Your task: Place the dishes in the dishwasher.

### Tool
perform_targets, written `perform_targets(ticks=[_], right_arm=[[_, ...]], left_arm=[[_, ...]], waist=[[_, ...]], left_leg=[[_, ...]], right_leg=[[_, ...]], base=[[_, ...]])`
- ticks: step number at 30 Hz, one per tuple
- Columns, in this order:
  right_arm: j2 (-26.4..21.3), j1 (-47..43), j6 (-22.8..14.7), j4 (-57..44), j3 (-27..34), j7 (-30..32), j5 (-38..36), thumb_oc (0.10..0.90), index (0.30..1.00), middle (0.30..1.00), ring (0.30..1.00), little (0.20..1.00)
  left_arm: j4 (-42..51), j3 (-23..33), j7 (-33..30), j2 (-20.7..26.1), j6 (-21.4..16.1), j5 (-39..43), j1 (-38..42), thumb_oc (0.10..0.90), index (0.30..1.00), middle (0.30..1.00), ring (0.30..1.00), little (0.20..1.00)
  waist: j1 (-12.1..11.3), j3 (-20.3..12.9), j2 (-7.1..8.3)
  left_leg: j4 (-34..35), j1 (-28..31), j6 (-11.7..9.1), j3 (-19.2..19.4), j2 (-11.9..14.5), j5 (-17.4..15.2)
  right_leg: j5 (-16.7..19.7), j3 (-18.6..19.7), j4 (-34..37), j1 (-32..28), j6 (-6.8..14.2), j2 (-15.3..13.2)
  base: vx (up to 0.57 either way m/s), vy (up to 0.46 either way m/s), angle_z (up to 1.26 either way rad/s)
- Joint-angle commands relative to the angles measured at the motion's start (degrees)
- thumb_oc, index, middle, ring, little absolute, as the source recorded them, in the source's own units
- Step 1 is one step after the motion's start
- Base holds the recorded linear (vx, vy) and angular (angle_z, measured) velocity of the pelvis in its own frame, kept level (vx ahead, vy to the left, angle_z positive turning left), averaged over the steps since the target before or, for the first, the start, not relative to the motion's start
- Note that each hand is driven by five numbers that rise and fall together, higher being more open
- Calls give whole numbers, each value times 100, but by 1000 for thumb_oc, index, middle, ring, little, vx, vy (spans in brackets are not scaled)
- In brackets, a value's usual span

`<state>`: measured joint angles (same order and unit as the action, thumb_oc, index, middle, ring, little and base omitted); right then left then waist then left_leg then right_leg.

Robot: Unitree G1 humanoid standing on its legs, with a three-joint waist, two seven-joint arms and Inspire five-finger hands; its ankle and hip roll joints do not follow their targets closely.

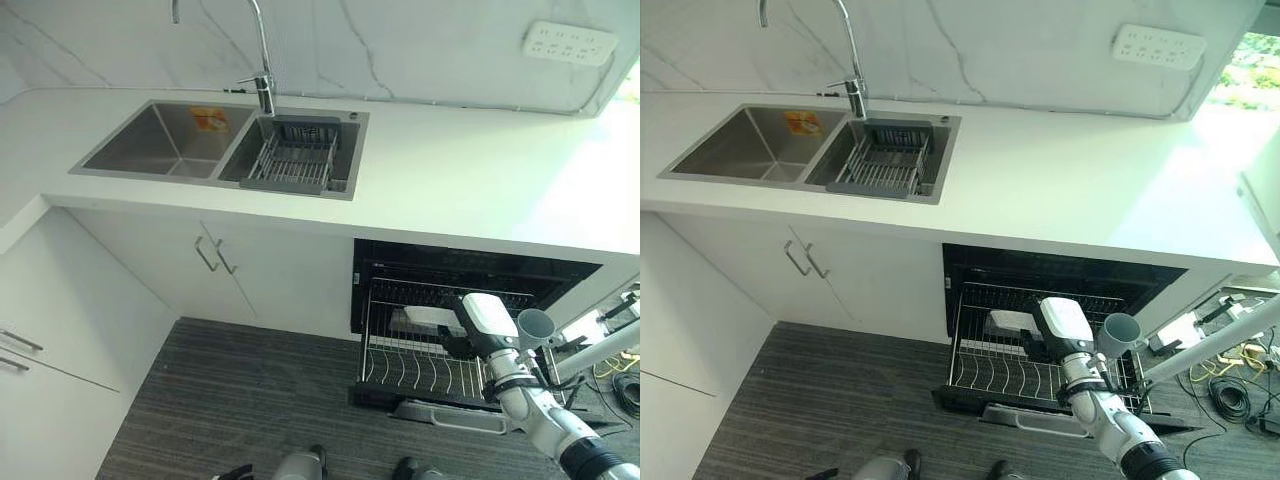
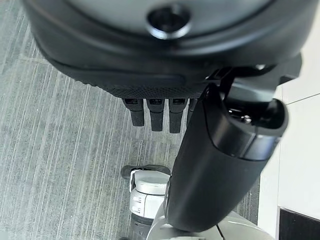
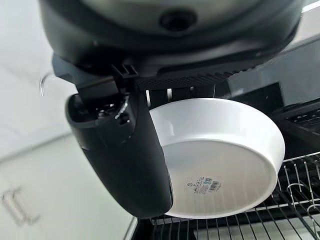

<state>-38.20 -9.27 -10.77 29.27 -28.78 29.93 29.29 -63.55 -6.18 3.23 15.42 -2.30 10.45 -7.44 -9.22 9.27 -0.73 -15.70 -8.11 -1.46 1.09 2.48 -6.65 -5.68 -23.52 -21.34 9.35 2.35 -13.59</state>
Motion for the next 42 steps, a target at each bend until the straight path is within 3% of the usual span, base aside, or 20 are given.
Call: perform_targets(ticks=[1,7,12,13,17,19,20,21,24,26,28,33,34,38,42], right_arm=[[2,-995,-34,-102,299,483,119,400,300,300,300,300],[-153,-1859,245,811,3,596,129,400,300,300,300,300],[-494,-2611,205,1400,-81,508,24,400,300,300,300,300],[-745,-2996,216,1748,-215,324,-39,400,300,300,300,300],[-735,-3314,49,2307,-202,-31,-184,400,300,300,300,300],[-638,-3380,-81,2546,-272,-711,-370,400,300,300,300,300],[-588,-3376,-45,2610,-323,-1042,-504,587,580,580,580,580],[-554,-3360,-83,2671,-346,-1254,-577,800,900,900,900,900],[-437,-3396,-65,2784,-391,-2100,-951,800,900,900,900,900],[-405,-3379,-50,2743,-422,-2299,-1042,800,900,900,900,900],[-406,-3400,-283,2647,-455,-2448,-1233,800,900,900,900,900],[-367,-3428,-36,2472,-321,-2848,-1816,800,900,900,900,900],[-326,-3356,468,2411,-140,-3281,-2460,800,900,900,900,900],[-270,-3261,436,2130,206,-3347,-3250,800,900,900,900,900],[-232,-2952,650,1525,673,-3447,-4002,800,900,900,900,900]], left_arm=[[442,-109,130,382,92,320,82,800,900,900,900,900],[978,-487,309,566,-50,878,169,800,900,900,900,900],[1126,-649,521,548,-157,1571,282,800,900,900,900,900],[1325,-775,580,556,-304,1906,278,800,900,900,900,900],[1600,-862,566,613,-348,2225,382,800,900,900,900,900],[1681,-917,519,657,-359,2303,450,800,900,900,900,900],[1745,-926,505,713,-332,2315,513,800,900,900,900,900],[1766,-916,498,753,-311,2326,544,800,900,900,900,900],[1838,-890,463,857,-310,2249,663,800,900,900,900,900],[1870,-876,450,898,-287,2236,686,800,900,900,900,900],[1889,-858,427,929,-241,2211,719,800,900,900,900,900],[1755,-778,439,922,-205,2021,832,800,900,900,900,900],[1745,-773,401,916,-155,1908,857,800,900,900,900,900],[1727,-733,364,886,-65,1764,868,800,900,900,900,900],[1679,-640,345,828,18,1576,816,800,900,900,900,900]], waist=[[-78,76,-13],[-220,350,-299],[-232,610,-565],[-246,750,-737],[-251,925,-814],[-281,993,-780],[-273,1052,-737],[-293,1066,-715],[-308,1147,-605],[-311,1170,-574],[-303,1176,-536],[-288,1168,-430],[-272,1154,-365],[-221,1129,-259],[-105,1035,-156]], left_leg=[[-149,133,-203,99,281,-768],[-149,-197,-233,-69,216,-642],[-149,-515,-266,-99,152,-528],[-149,-717,-268,-105,102,-459],[-149,-913,-266,-84,91,-426],[-149,-873,-290,-110,121,-555],[-149,-968,-252,-78,104,-428],[-149,-876,-282,-101,145,-568],[-149,-896,-282,-121,180,-565],[-149,-895,-282,-116,197,-564],[-149,-887,-285,-110,211,-559],[-149,-843,-288,-85,248,-561],[-149,-801,-283,-60,272,-575],[-149,-788,-242,13,264,-474],[-149,-615,-220,104,281,-545]], right_leg=[[-233,198,415,-198,731,-199],[-153,148,415,105,696,-279],[-118,208,415,423,668,-350],[-93,274,415,623,663,-388],[-47,339,415,851,672,-418],[-152,397,415,832,735,-365],[-13,332,415,917,677,-398],[-131,384,415,843,741,-349],[-99,363,415,871,738,-310],[-94,356,415,869,739,-298],[-99,366,415,864,727,-266],[-100,377,415,828,719,-205],[-99,391,415,788,720,-178],[16,363,415,780,652,-199],[33,430,415,672,674,-183]], base=[[13,8,12],[-99,10,13],[-180,76,17],[-273,157,9],[-160,51,-1],[-76,-47,-1],[-2,-84,-2],[-79,-86,0],[-32,-80,4],[-30,-40,-4],[-15,-22,-5],[-2,-4,-1],[10,-24,-3],[-38,3,-6],[49,27,-12]])
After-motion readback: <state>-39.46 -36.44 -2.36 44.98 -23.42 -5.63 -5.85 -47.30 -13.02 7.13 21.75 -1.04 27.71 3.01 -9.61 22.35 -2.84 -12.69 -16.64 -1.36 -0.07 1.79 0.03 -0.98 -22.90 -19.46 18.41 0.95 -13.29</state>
